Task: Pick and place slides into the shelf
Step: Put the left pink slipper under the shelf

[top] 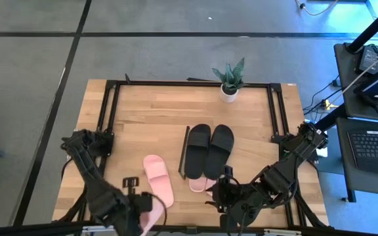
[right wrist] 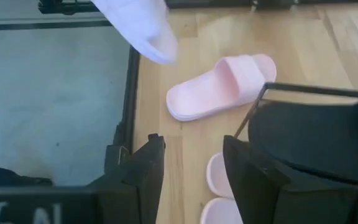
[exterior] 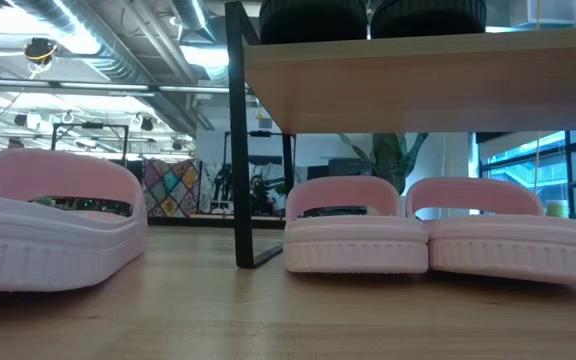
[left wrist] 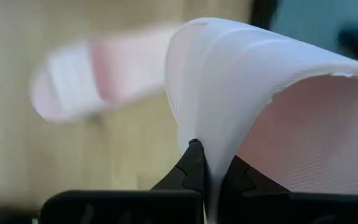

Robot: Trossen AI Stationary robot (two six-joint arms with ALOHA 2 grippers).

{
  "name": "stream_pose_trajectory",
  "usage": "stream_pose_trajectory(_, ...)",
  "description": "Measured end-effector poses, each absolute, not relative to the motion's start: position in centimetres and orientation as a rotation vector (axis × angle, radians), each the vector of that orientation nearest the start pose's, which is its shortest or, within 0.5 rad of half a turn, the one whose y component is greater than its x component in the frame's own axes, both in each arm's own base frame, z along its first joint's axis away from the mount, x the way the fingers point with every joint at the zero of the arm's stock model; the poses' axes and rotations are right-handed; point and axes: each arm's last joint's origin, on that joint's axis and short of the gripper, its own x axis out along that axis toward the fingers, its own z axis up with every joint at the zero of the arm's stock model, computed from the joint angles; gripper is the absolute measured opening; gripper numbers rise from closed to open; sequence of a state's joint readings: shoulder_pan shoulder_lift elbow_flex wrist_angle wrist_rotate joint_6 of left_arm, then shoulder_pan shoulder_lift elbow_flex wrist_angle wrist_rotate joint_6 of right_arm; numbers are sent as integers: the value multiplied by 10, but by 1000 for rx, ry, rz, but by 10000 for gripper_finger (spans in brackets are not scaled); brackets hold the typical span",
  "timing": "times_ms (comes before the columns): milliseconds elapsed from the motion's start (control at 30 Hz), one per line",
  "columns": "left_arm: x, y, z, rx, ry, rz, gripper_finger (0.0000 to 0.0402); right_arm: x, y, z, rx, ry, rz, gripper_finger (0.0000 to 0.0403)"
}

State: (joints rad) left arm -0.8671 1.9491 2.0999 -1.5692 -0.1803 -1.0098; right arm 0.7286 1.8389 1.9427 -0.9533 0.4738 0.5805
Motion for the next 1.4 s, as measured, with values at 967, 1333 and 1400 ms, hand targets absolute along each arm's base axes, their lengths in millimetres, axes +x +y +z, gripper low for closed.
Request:
stream_pose_trajectory(967, 312, -141, 426, -213, 948, 364, 1, 301, 262, 409, -293, 455, 197, 283)
stream_pose_trajectory(1333, 332, -97, 423, -217, 945, 478, 0, 302, 242, 458, -517, 278, 6, 272)
stream_pose_trajectory(1400, 333, -94, 423, -208, 948, 481, 0, 306, 237, 458, -552, 286, 1, 268)
